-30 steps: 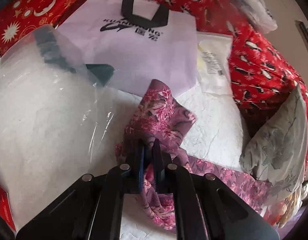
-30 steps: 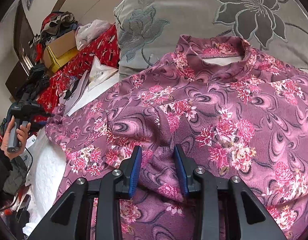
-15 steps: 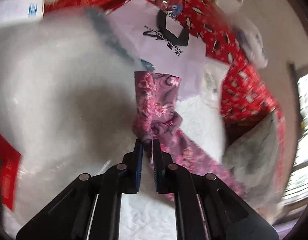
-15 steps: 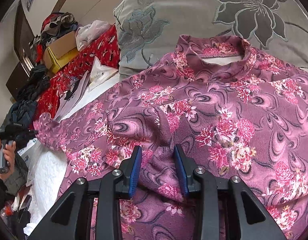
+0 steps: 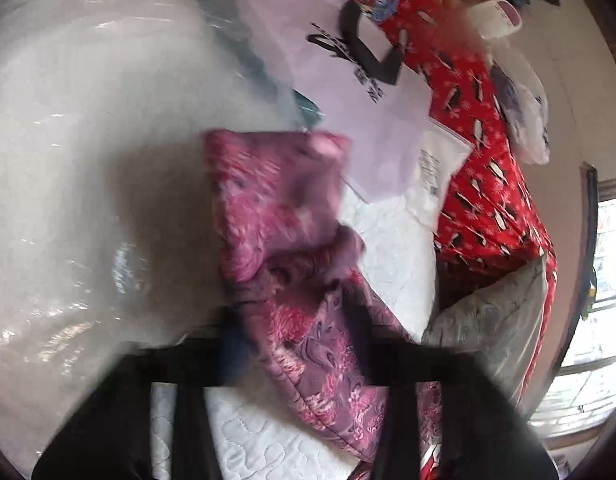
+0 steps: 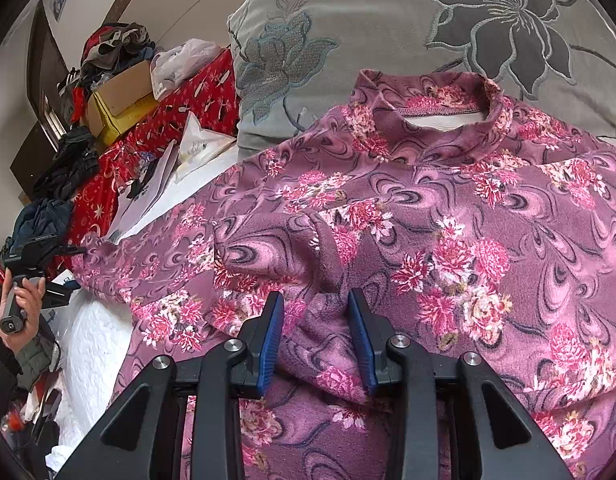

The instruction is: Fold small clothes

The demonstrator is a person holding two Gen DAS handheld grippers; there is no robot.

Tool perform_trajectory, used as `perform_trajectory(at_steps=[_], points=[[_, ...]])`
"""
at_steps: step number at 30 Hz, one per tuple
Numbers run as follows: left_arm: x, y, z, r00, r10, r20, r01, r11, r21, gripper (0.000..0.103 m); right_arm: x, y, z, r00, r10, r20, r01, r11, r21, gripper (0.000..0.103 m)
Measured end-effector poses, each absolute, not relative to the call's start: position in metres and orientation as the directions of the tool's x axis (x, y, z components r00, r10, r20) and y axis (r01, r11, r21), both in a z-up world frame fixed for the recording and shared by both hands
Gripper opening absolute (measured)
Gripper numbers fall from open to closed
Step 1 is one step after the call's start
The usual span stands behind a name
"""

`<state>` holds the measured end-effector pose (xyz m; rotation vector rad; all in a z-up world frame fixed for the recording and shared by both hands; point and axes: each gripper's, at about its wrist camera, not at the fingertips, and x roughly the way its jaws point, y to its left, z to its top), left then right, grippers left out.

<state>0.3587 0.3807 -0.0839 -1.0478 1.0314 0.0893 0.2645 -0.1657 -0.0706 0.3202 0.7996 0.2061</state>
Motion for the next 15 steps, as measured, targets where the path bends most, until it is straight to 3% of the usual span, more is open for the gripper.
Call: perform_trajectory(at_steps=[1,5,15], points=[[0.358,0.376,-0.081,0.557,-0.393,-0.732,-0.495,0.551,-0.672,0.003,0.264,-0.166,-0.071,0.681,0.301,-0.668,-0.061,0.932,0.357,0.035],[0.353,0.355,-0.054,0.577,-0.364,-0.731,-0.431,0.625,-0.651,0.003,0.267,-0.165,-0.069,0.667,0.3,-0.682,-0.054,0.933,0.357,0.035],[0.356,0.273,0.021,0.59,-0.46,-0.663,-0.222,0.698,-0.681,0.003,0.262,-0.197,-0.042,0.631,0.272,-0.727,-0.01,0.939,0.343,0.035]])
